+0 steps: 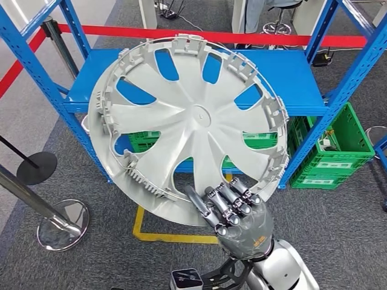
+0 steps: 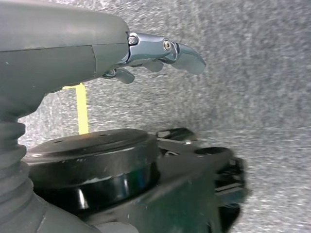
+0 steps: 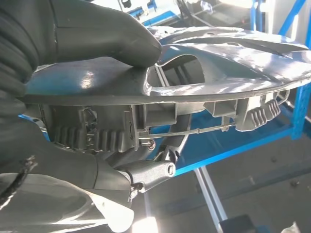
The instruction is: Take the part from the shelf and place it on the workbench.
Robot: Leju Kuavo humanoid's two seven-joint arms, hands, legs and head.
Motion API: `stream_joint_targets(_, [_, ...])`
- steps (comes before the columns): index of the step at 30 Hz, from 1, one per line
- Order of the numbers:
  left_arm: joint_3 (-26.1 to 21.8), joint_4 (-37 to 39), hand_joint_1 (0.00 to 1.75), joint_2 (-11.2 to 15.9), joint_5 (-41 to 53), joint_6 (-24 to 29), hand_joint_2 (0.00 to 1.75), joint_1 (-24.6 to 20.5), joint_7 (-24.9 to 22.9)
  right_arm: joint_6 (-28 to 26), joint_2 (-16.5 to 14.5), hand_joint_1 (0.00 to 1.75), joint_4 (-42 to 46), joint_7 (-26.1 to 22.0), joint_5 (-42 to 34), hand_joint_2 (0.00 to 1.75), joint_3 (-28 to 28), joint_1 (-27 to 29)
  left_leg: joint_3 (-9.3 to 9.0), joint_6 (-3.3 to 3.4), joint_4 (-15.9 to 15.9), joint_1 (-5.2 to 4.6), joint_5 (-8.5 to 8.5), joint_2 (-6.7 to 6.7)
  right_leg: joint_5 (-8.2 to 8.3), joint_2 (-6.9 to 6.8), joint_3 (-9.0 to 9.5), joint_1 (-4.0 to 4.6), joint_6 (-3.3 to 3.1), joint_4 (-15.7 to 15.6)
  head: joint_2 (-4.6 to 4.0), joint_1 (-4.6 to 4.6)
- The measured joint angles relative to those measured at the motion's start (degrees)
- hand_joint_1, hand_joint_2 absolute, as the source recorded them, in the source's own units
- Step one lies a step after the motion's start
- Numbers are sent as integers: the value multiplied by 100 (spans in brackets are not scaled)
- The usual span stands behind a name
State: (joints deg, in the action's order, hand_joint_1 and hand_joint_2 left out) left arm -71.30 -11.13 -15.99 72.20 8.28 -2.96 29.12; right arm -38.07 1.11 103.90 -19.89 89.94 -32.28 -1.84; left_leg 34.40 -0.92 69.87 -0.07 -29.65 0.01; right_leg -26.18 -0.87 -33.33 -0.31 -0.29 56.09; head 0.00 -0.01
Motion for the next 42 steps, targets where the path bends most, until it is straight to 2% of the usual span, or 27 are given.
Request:
stream_joint_targets(1, [0,0,0,0,4,0,175,-1,2,0,-1,175,-11,1,-1,175,0,-1,-292,19,-402,-5,48,-4,39,3,-90,8,25,44,0,-2])
stream_joint_targets(3, [0,0,0,-2,6,0,175,-4,5,0,-7,175,-22,3,-1,175,0,-8,-756,77,-1145,-19,-83,-16,130,4,-199,20,89,99,0,3])
stream_joint_targets(4, [0,0,0,-4,7,0,175,-3,7,0,-11,175,-28,4,-1,175,0,-14,-845,109,-1339,-33,-154,-21,185,1,-234,23,123,106,0,5])
stream_joint_targets(6, [0,0,0,-14,8,0,175,6,8,0,-16,175,-40,5,-1,175,0,-22,-792,184,-1419,-34,-106,-8,251,7,-299,11,189,106,0,5])
stream_joint_targets(7, [0,0,0,-19,8,0,175,8,8,0,-17,175,-47,4,0,175,-1,-24,-734,232,-1426,-29,-49,3,165,18,-359,9,217,162,0,10])
stream_joint_targets(8, [0,0,0,-22,8,0,175,9,8,0,-17,175,-53,2,0,175,-2,-24,-667,276,-1437,-22,17,16,-32,33,-436,7,246,332,0,19])
stream_joint_targets(10, [0,0,0,-21,8,0,175,4,8,0,-17,175,-70,0,1,175,-6,-25,-521,335,-1437,-35,139,27,-606,51,-627,3,287,1013,0,40])
stream_joint_targets(11, [0,0,0,-20,12,-3,175,3,17,0,-17,175,-81,2,0,175,-8,-24,-442,347,-1431,-50,200,32,-813,53,-697,2,296,1415,0,44])
stream_joint_targets(12, [2,0,0,-20,26,-11,175,2,44,0,-17,175,-95,16,0,175,-9,-26,-363,355,-1422,-66,257,34,-882,55,-720,6,292,1708,0,44])
stream_joint_targets(14, [33,0,0,-41,107,-21,175,-35,184,0,-17,175,-151,129,0,175,-20,-84,-208,365,-1397,-97,361,37,-646,60,-514,23,248,1730,0,44])
stream_joint_targets(16, [125,53,0,-97,289,28,175,-296,187,0,-23,175,-294,493,0,175,-116,-307,-64,363,-1367,-128,468,28,-351,62,11,62,147,1011,0,40])
stream_joint_targets(18, [205,227,0,-172,534,96,175,-912,-169,0,-43,175,-509,1093,-4,175,-395,-698,80,335,-1341,-146,612,-1,-349,52,481,96,64,198,0,38])
stream_joint_targets(19, [223,338,0,-225,640,110,175,-1264,-380,0,-55,175,-621,1363,-5,175,-582,-898,150,307,-1344,-141,693,-15,-384,51,570,108,42,-22,0,40])
stream_joint_targets(21, [240,511,0,-341,746,114,175,-1791,-600,0,-68,175,-813,1624,-4,175,-916,-1163,244,238,-1367,-123,799,-22,-310,52,555,100,26,-168,0,55])
stream_joint_targets(22, [248,576,0,-381,759,119,175,-1945,-643,0,-70,175,-891,1651,-1,175,-1037,-1239,283,195,-1332,-117,740,-21,-248,57,521,83,3,-199,0,57])
stream_joint_targets(24, [252,670,0,-414,799,151,175,-2105,-653,0,-74,175,-1010,1743,3,175,-1232,-1352,427,104,-918,-91,347,-20,-159,60,435,40,-53,-228,0,36])
stream_joint_targets(26, [203,735,0,-423,966,208,175,-2171,-610,0,-74,175,-1115,1986,5,175,-1456,-1494,644,22,-111,-40,-146,-19,-122,62,278,34,-76,-130,0,6])
stream_joint_targets(27, [152,755,0,-423,1092,249,175,-2197,-599,0,-73,175,-1167,2134,5,175,-1591,-1574,709,-11,223,-15,-279,-18,-110,55,196,29,-71,-64,0,3])
stream_joint_targets(28, [77,765,0,-423,1243,316,175,-2229,-620,0,-74,175,-1219,2263,4,175,-1745,-1658,694,-40,386,7,-289,-17,-100,47,110,22,-62,9,0,4])
stream_joint_targets(29, [-4,768,0,-423,1396,409,175,-2276,-678,0,-77,175,-1264,2340,1,175,-1901,-1733,577,-63,326,29,-190,-17,-91,43,22,12,-50,86,0,3])
stream_joint_targets(31, [-168,784,0,-425,1633,596,175,-2426,-888,0,-90,175,-1332,2336,-77,175,-2211,-1841,146,-88,-251,62,42,-19,-70,43,-149,-6,-17,231,0,1])
stream_joint_targets(33, [-363,808,0,-426,1708,679,175,-2634,-1187,0,-113,175,-1355,2098,-317,175,-2477,-1931,-173,-56,-814,55,68,-31,-22,47,-283,-3,45,328,0,-4])
stream_joint_targets(36, [-797,802,0,-426,1455,553,175,-2942,-1640,0,-185,175,-1403,1764,-753,175,-2794,-2127,-172,74,-1006,44,91,-32,102,51,-389,1,166,333,0,-5])
stream_joint_targets(37, [-929,774,0,-424,1284,448,175,-3034,-1718,0,-208,175,-1434,1739,-839,175,-2874,-2208,-132,127,-1024,53,147,-24,61,54,-426,0,201,353,0,-4])
stream_joint_targets(39, [-1119,685,0,-417,996,247,175,-3199,-1762,0,-231,175,-1480,1737,-927,175,-2999,-2356,-17,222,-1058,75,280,-8,-307,63,-560,-5,250,664,0,19])
stream_joint_targets(41, [-1255,580,0,-394,798,108,175,-3312,-1710,0,-238,175,-1503,1730,-963,175,-3069,-2436,136,258,-1055,64,410,-4,-828,69,-723,-12,273,1347,0,42])
stream_joint_targets(42, [-1304,533,0,-374,736,57,175,-3334,-1623,0,-238,175,-1516,1727,-954,175,-3082,-2452,218,258,-1052,58,477,-1,-965,68,-764,-15,277,1676,0,45])
